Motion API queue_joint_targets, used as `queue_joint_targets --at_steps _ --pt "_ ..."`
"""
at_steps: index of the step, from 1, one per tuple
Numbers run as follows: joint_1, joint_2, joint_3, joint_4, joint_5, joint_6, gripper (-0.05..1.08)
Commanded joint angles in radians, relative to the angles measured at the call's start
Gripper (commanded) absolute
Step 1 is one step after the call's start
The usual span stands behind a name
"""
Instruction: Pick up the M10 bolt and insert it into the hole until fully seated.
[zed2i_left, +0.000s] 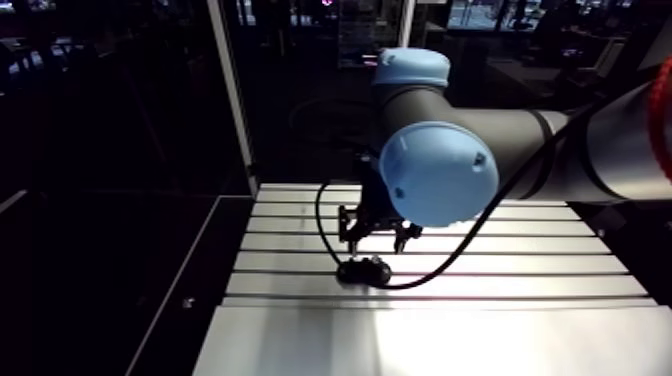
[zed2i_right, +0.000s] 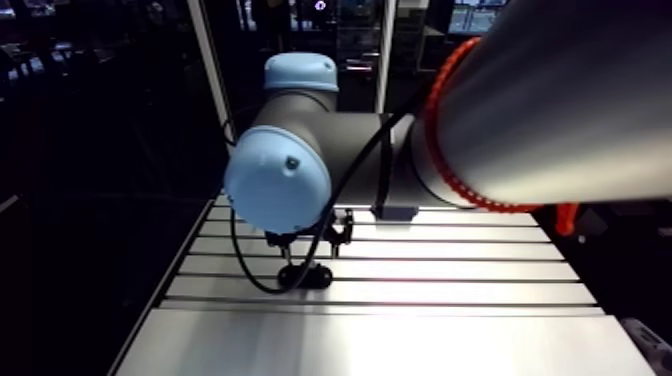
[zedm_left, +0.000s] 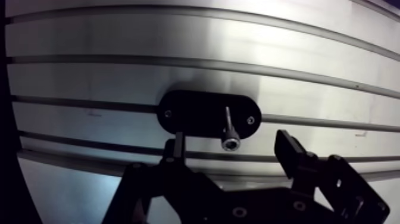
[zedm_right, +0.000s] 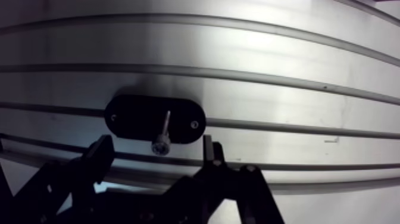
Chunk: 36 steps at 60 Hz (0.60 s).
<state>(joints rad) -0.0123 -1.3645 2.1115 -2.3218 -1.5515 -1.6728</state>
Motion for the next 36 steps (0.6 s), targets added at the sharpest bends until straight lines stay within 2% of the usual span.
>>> queue_joint_targets --at_steps 1,17,36 --pt "0.000 0.005 0.006 0.000 0.001 0.000 0.18" --pt "0.000 0.006 0.012 0.000 0.000 0.000 0.21" --pt "0.000 0.006 0.012 0.000 0.000 0.002 0.30"
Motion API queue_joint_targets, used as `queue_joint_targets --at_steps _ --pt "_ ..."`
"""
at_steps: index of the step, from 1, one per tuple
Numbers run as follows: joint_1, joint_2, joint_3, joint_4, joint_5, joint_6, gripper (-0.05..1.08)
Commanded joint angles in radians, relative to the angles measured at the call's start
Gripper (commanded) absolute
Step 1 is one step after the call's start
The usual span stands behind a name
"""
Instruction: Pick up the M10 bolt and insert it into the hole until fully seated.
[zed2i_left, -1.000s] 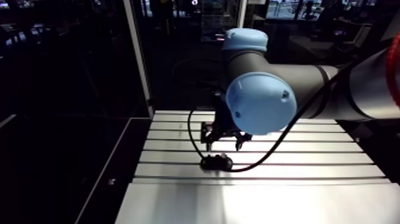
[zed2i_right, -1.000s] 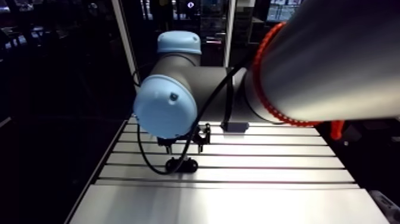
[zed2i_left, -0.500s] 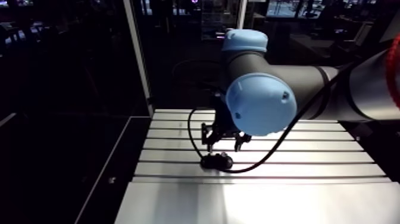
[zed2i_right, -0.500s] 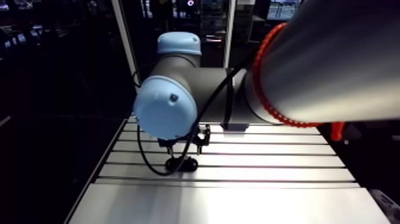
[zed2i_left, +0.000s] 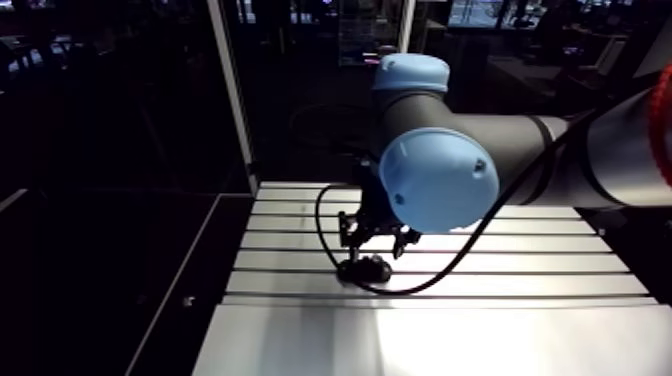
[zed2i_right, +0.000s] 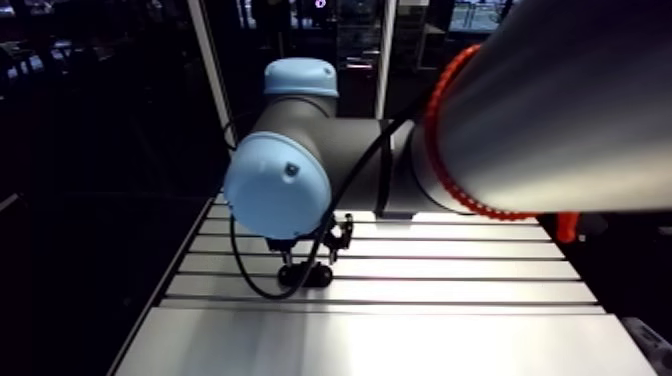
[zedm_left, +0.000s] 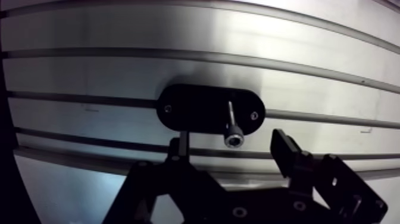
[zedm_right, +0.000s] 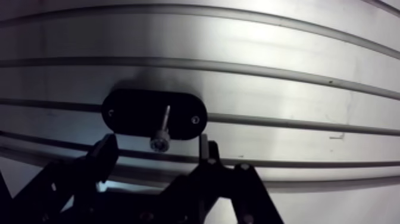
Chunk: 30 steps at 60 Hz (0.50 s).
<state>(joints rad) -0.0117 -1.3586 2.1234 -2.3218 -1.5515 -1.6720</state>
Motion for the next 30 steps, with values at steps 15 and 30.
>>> queue_joint_targets --at_steps 15,30 --pt "0.001 0.003 0.001 -0.002 0.000 0.001 0.33" --pt "0.001 0.008 0.005 -0.015 0.000 -0.001 0.43"
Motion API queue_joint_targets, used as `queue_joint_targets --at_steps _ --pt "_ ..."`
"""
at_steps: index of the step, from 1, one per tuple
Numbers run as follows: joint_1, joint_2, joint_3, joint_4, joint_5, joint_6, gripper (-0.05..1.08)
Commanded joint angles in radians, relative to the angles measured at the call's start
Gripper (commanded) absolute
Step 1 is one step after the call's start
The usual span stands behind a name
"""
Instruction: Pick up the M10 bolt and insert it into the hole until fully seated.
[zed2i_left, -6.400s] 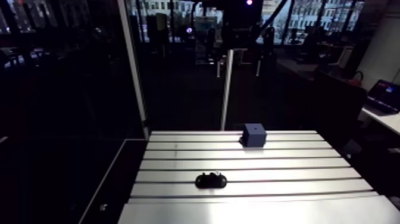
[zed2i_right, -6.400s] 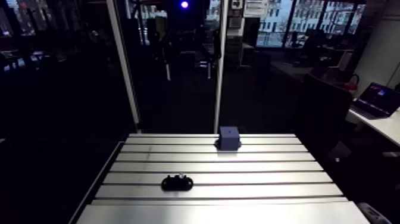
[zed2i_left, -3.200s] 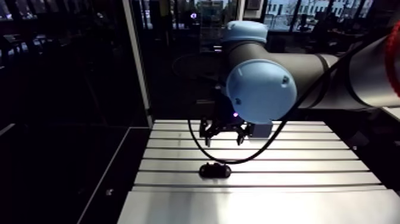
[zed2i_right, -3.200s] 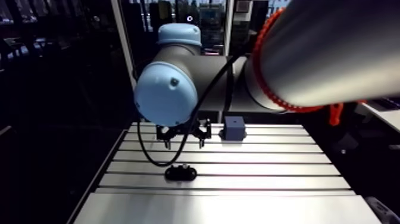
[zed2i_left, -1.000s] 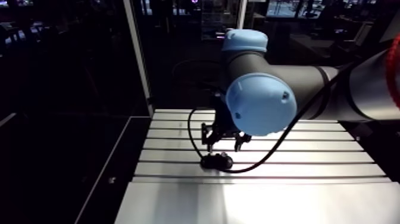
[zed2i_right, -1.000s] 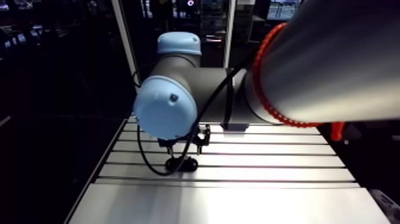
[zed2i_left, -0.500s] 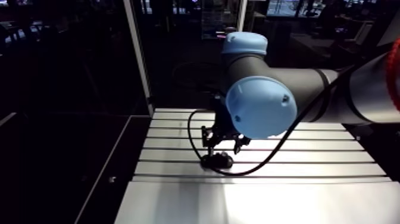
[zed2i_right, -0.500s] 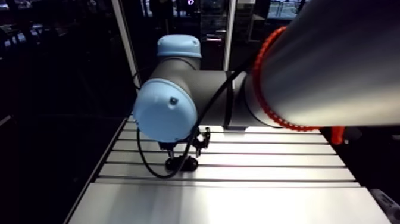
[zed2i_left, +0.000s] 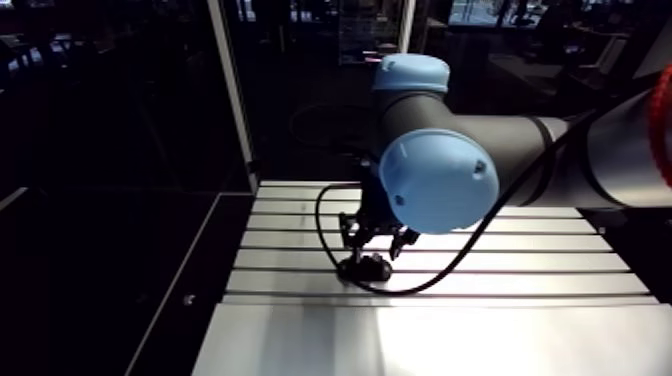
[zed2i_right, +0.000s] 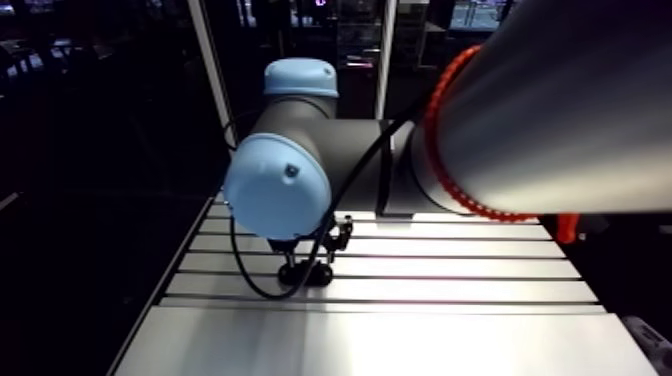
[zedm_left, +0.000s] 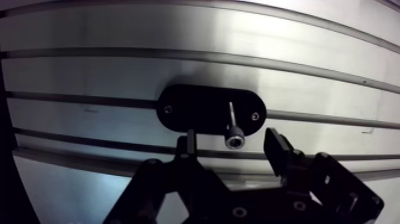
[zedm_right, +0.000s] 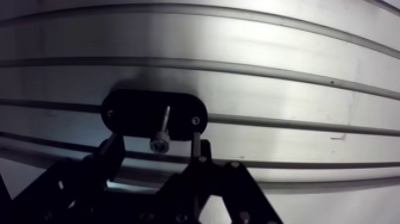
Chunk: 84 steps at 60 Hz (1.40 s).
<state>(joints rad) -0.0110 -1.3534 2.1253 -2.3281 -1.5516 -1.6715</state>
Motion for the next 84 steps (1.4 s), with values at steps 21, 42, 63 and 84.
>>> queue_joint_targets --at_steps 21,42,63,84 --pt "-0.001 0.003 0.003 -0.009 0.000 -0.001 0.48" --pt "-0.001 0.003 0.002 -0.008 0.000 -0.001 0.52" --pt "-0.001 0.007 0.002 -0.008 0.003 -0.001 0.54" --pt "-0.001 0.007 0.002 -0.008 0.002 -0.001 0.61"
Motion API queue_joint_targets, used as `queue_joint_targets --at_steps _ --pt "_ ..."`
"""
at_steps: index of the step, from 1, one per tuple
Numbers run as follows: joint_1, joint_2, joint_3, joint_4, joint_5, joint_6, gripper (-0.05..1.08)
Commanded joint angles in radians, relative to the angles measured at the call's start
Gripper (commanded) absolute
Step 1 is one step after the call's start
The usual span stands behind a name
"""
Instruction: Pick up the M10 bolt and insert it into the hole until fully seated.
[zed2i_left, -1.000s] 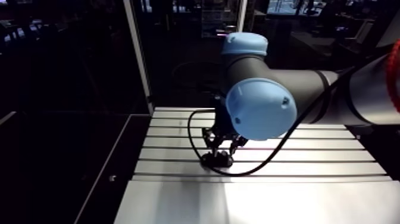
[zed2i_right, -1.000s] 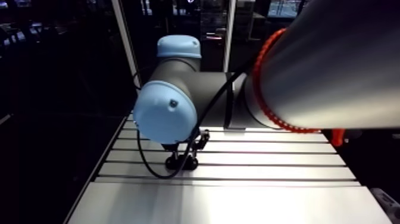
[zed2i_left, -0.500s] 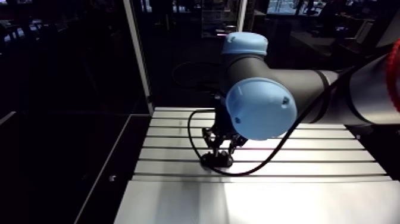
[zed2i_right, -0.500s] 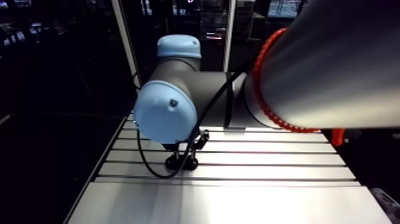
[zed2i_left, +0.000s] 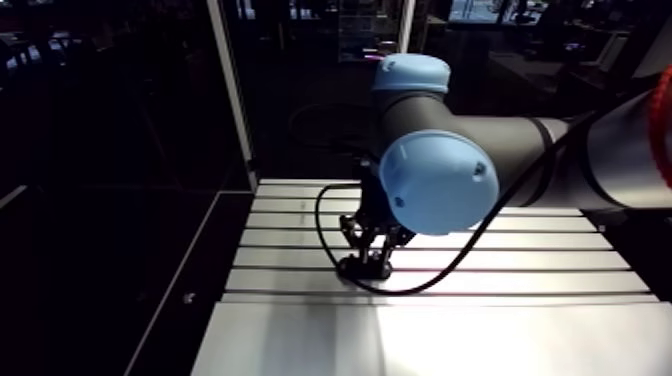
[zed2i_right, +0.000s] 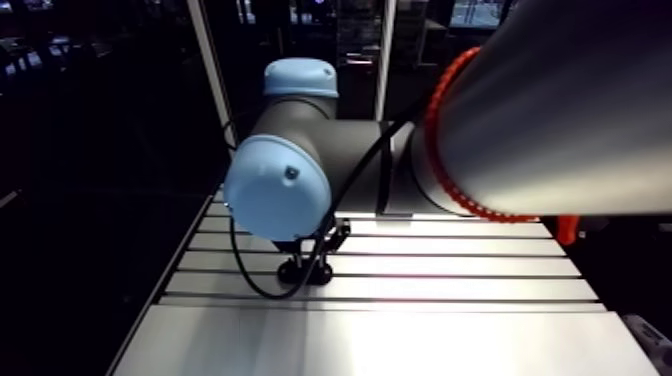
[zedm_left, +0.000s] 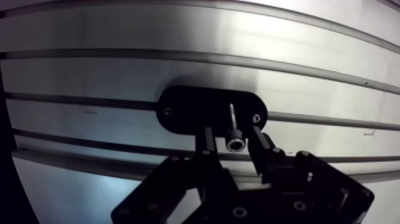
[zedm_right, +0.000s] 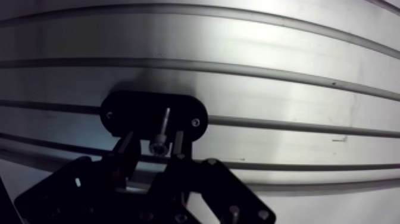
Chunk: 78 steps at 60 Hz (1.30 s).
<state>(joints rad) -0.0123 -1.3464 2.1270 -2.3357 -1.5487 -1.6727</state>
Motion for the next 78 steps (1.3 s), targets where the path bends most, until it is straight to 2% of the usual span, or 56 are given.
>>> queue_joint_targets --at_steps 1,78 --pt "0.000 0.000 0.000 0.000 -0.001 0.000 0.62" --pt "0.000 -0.001 0.000 0.000 -0.007 0.000 0.77"
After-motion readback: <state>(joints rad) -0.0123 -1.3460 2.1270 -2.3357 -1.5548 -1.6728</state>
